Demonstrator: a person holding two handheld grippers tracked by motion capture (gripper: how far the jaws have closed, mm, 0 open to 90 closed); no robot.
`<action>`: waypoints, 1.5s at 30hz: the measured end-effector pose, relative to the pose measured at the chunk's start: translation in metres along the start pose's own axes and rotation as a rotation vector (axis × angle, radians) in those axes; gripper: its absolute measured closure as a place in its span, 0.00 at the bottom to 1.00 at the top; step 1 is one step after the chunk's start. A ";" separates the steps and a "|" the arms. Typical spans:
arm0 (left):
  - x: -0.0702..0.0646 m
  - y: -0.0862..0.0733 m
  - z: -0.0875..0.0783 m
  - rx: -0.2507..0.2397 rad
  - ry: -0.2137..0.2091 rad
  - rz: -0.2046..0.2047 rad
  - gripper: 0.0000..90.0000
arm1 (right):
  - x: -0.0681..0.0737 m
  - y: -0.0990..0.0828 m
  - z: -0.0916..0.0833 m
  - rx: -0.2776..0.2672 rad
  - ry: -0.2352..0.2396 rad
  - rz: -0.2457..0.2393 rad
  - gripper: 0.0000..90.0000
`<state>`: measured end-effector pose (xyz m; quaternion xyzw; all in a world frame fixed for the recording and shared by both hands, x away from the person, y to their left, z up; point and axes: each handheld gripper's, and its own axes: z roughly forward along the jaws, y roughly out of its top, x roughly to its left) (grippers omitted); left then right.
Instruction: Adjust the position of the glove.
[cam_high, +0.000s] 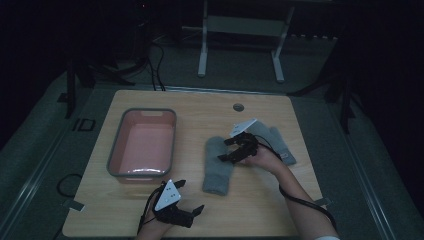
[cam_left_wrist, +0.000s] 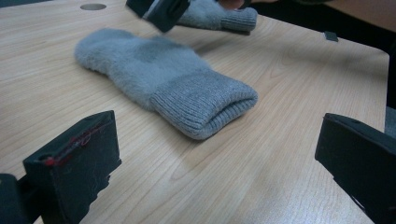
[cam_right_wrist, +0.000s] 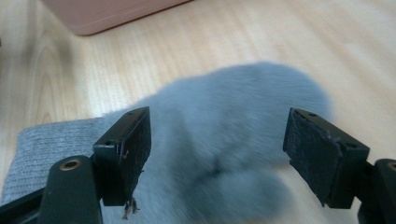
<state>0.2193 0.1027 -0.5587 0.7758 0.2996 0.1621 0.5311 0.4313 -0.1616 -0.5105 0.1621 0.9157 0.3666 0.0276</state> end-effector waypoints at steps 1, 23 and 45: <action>0.000 0.000 0.000 0.001 0.000 -0.001 0.00 | -0.001 0.000 -0.005 -0.006 -0.019 0.007 0.25; 0.000 -0.001 0.002 0.000 -0.010 -0.007 0.00 | -0.066 -0.069 -0.096 0.013 -0.359 0.193 0.49; -0.001 -0.002 0.004 0.010 -0.018 -0.003 0.00 | -0.079 -0.108 -0.072 0.079 -0.440 0.301 0.86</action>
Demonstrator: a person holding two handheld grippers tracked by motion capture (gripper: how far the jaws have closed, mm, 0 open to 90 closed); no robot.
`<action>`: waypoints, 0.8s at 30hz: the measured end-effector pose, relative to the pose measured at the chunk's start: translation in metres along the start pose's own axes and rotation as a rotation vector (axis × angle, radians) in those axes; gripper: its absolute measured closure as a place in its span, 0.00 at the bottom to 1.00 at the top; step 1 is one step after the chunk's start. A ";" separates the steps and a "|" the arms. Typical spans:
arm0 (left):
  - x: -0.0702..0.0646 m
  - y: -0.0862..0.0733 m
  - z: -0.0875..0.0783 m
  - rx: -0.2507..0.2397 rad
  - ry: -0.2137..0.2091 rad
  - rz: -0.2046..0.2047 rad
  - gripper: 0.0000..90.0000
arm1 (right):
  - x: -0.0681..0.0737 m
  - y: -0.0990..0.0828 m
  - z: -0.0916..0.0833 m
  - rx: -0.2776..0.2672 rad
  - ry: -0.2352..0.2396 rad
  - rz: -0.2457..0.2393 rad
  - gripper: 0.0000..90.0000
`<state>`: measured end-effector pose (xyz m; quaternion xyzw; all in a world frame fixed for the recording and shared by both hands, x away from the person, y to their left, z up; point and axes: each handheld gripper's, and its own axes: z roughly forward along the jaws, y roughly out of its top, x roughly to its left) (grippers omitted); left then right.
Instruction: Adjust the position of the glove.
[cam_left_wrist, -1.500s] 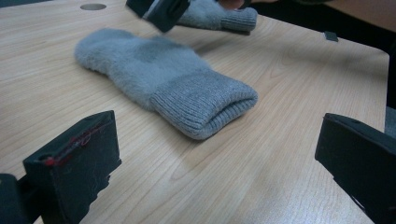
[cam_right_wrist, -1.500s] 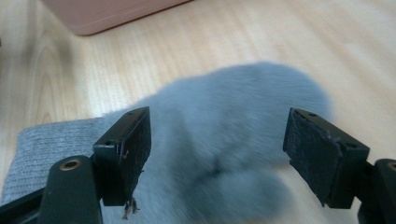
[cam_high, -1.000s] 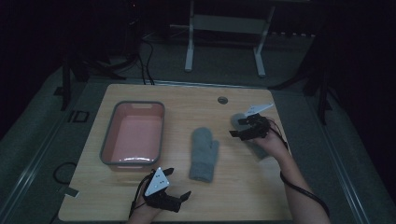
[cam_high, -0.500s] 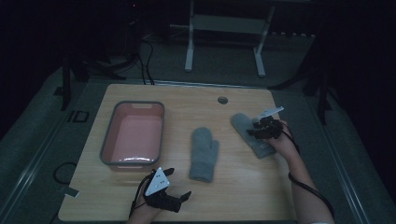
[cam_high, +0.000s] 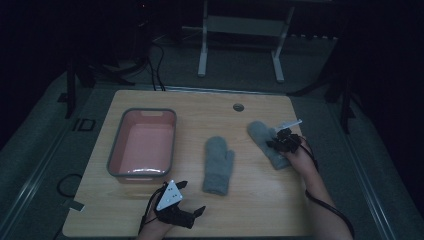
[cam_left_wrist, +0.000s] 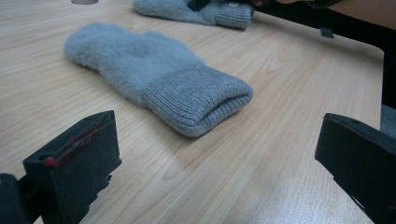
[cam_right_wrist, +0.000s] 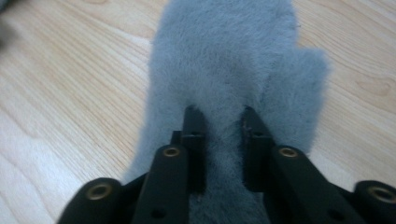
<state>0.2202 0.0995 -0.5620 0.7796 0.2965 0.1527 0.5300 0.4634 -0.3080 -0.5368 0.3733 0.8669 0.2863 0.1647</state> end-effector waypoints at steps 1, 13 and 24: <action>0.000 0.000 0.000 -0.001 0.000 0.000 0.00 | 0.002 0.001 0.000 0.004 -0.011 0.010 0.87; 0.000 0.001 -0.001 -0.011 0.003 0.001 0.00 | 0.018 0.004 -0.038 -0.080 -0.051 0.175 0.91; 0.000 0.002 -0.003 -0.013 0.012 0.005 0.00 | 0.037 -0.020 -0.097 -0.193 -0.184 0.304 0.91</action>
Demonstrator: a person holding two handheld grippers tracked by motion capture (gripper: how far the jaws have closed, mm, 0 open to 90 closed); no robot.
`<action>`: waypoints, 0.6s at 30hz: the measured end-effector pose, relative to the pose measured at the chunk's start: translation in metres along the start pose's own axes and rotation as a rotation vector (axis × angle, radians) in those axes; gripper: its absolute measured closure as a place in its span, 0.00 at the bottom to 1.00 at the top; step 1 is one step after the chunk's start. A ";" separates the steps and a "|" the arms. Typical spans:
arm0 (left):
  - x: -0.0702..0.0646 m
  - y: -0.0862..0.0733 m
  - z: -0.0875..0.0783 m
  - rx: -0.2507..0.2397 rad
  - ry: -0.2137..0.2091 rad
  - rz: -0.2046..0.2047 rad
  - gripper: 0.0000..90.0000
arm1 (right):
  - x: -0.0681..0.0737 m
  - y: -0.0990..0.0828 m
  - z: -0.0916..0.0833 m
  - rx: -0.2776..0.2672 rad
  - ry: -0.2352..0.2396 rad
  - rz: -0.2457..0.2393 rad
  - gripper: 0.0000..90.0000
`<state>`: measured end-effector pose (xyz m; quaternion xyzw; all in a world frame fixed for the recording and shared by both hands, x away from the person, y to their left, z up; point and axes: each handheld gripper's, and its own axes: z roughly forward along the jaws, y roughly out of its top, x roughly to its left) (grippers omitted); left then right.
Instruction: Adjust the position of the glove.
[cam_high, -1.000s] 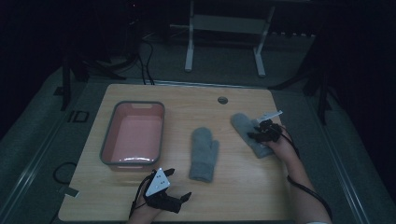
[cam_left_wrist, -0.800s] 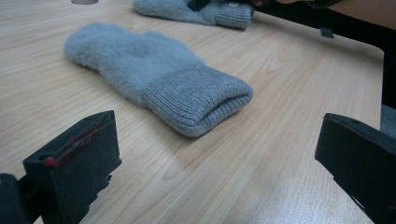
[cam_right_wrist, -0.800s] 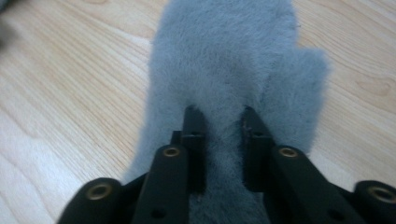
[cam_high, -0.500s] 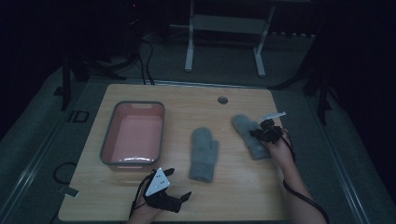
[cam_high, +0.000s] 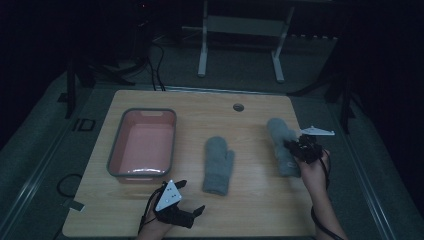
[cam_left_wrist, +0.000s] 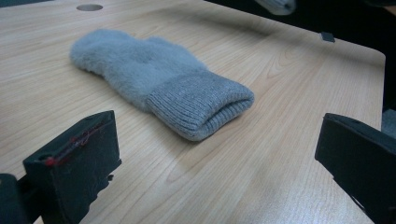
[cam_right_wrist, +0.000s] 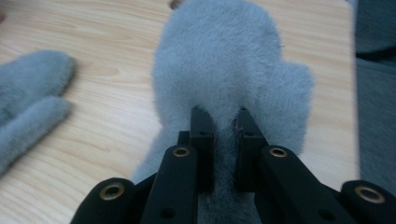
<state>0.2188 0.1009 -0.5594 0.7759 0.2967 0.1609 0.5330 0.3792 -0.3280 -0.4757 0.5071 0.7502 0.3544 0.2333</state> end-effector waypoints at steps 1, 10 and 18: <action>0.000 0.000 0.000 -0.001 -0.002 -0.001 0.00 | -0.001 -0.003 -0.004 0.004 -0.024 0.009 0.91; -0.001 0.000 0.001 0.001 -0.005 -0.002 0.00 | -0.004 -0.037 -0.026 0.050 -0.125 0.104 0.91; -0.001 0.000 0.001 0.002 -0.006 -0.006 0.00 | 0.002 -0.064 -0.012 0.100 -0.115 0.106 0.89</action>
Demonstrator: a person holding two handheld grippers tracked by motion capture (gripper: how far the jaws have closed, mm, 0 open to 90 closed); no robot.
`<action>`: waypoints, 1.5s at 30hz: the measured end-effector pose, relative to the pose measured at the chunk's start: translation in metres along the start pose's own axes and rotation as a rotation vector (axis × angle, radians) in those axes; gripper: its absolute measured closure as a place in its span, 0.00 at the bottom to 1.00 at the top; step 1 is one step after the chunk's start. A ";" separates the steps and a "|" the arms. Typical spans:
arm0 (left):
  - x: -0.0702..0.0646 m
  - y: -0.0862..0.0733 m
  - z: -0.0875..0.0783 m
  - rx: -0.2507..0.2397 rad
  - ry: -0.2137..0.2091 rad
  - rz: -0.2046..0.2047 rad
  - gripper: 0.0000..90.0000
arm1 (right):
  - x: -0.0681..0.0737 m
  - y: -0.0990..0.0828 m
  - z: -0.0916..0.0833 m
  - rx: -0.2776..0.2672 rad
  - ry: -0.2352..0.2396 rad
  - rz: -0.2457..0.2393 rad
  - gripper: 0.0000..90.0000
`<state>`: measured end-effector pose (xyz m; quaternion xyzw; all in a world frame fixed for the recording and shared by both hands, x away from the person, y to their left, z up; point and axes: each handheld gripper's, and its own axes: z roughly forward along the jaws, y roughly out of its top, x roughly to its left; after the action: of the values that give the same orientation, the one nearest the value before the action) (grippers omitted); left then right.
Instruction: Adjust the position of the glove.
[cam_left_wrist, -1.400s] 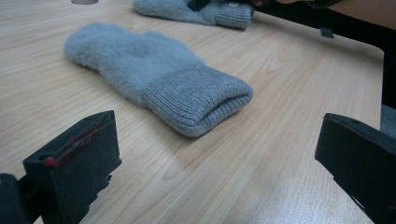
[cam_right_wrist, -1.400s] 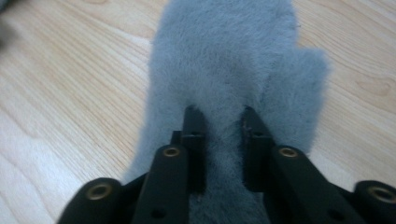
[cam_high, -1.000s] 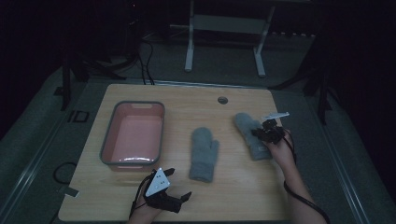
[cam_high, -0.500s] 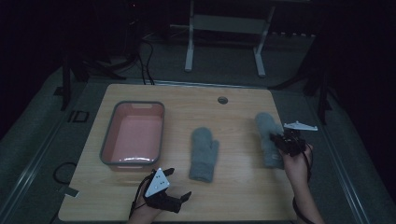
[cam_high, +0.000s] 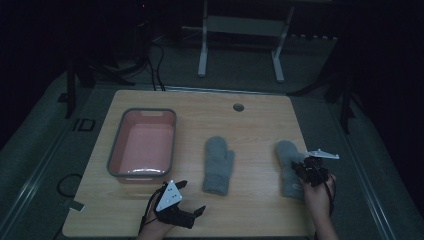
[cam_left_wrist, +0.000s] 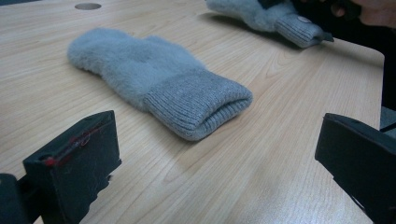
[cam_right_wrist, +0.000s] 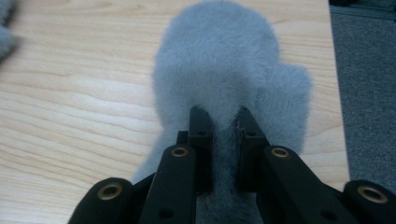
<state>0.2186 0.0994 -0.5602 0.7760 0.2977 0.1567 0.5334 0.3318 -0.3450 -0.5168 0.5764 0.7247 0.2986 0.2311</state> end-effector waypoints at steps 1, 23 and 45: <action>0.000 0.000 0.000 0.000 -0.001 0.000 0.00 | 0.000 -0.001 0.003 0.003 0.004 -0.006 0.89; -0.001 0.000 0.000 0.003 -0.007 0.011 0.00 | -0.019 0.002 0.008 -0.004 0.211 -0.228 0.53; -0.001 -0.001 0.001 0.009 -0.007 0.011 0.00 | -0.018 -0.014 0.021 0.017 0.143 -0.213 0.87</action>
<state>0.2186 0.0981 -0.5613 0.7805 0.2924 0.1555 0.5302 0.3402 -0.3611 -0.5417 0.4755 0.7988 0.3066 0.2045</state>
